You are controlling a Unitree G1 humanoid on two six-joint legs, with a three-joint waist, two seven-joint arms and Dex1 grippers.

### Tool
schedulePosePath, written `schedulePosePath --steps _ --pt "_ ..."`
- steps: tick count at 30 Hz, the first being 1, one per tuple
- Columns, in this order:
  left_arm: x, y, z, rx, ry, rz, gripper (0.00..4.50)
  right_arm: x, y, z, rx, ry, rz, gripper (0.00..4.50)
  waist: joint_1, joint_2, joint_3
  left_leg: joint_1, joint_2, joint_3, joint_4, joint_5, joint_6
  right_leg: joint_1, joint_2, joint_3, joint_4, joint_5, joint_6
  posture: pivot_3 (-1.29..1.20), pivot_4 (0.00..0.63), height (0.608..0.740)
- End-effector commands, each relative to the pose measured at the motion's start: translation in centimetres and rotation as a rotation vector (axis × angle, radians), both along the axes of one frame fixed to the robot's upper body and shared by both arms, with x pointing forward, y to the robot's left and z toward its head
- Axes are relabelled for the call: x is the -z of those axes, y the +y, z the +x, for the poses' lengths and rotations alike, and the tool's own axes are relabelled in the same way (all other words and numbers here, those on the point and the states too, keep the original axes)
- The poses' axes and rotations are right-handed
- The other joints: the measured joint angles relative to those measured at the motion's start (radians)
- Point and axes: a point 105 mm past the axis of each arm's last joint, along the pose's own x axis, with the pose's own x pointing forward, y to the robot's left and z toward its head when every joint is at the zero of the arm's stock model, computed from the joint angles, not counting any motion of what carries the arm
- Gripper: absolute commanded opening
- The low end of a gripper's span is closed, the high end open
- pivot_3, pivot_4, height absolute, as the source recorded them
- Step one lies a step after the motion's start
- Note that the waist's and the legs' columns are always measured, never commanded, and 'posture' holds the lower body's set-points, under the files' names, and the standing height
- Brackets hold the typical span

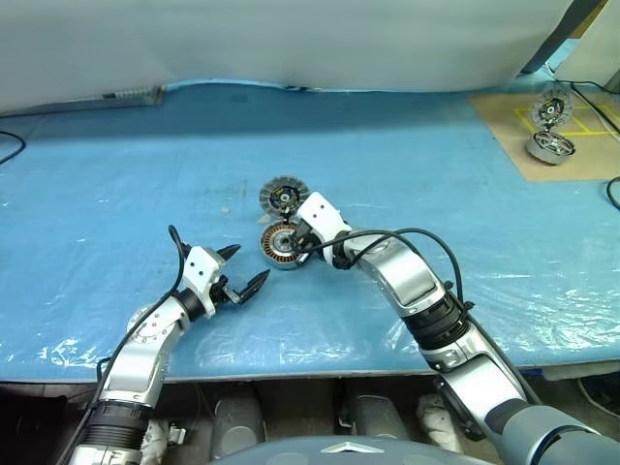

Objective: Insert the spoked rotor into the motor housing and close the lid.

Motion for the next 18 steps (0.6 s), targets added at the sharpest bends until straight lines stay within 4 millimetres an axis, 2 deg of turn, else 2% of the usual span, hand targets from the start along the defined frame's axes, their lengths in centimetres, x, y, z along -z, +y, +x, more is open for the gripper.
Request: schedulePosePath --steps 1,18 --pt "-0.69 0.19 -0.03 -0.003 -0.035 -0.001 4.5 -0.2 0.77 -0.19 -0.014 -0.011 0.013 0.02 0.0 0.0 0.0 0.0 0.0 0.0 0.0 0.0 0.0 0.0 0.0 0.0 0.0 0.0 0.0 0.0 0.15 0.74" --pt "-0.28 0.3 -0.08 -0.007 -0.027 -0.003 4.5 0.07 0.83 0.27 0.011 -0.003 0.006 0.02 0.001 0.0 0.0 0.0 0.0 0.0 -0.001 0.0 0.0 0.0 0.0 0.0 -0.001 0.0 0.0 0.0 0.15 0.74"
